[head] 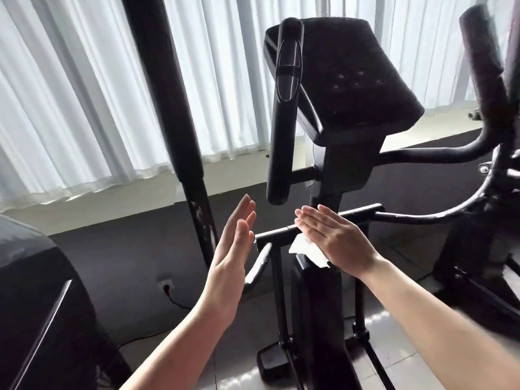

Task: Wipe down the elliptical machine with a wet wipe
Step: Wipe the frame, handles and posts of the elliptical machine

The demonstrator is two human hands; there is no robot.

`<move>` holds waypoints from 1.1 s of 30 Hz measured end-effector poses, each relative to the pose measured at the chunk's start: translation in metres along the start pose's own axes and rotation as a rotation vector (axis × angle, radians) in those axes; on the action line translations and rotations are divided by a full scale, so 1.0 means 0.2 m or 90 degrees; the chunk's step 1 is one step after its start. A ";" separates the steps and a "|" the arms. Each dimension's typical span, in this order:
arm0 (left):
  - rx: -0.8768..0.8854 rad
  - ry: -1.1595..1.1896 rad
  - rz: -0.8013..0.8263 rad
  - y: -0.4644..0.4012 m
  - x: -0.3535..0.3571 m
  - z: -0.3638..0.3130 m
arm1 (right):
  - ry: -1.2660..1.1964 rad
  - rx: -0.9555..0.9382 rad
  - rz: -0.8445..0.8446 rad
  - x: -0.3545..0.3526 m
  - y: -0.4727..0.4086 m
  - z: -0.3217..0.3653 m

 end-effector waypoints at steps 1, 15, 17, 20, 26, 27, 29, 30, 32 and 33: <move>-0.006 -0.002 0.002 0.00 0.00 0.01 | -0.078 0.038 -0.008 -0.03 0.00 0.04; -0.007 0.053 -0.122 0.06 0.09 -0.01 | -1.065 0.399 0.138 -0.66 -0.04 0.30; 0.016 0.023 -0.132 0.06 0.07 -0.07 | -1.106 0.376 0.188 -0.73 -0.09 0.31; 0.050 -0.023 -0.159 0.07 0.02 -0.18 | -1.165 0.334 0.271 -0.80 -0.18 0.35; 0.108 -0.114 -0.275 0.19 -0.13 -0.27 | -1.364 0.333 0.268 -0.84 -0.29 0.53; 0.114 -0.126 -0.280 0.20 -0.15 -0.28 | -1.386 0.327 0.260 -0.84 -0.31 0.55; 0.140 -0.157 -0.278 0.18 -0.19 -0.32 | -1.399 0.362 0.236 -0.86 -0.36 0.57; 0.159 -0.175 -0.274 0.15 -0.21 -0.34 | -1.392 0.398 0.213 -0.87 -0.39 0.56; 0.204 -0.178 -0.260 0.09 -0.26 -0.40 | -1.350 0.480 0.124 -0.90 -0.47 0.49; 0.222 -0.168 -0.255 0.05 -0.29 -0.43 | -1.322 0.504 0.054 -0.93 -0.53 0.44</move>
Point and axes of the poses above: each hand's wrist, its own y-axis away from the middle knuckle, its own x-axis out of the palm, z = x × y, the point moved 3 cm from there along -y, towards the middle knuckle, and after that the axes turned 12 degrees about z, right-handed, at the moved point
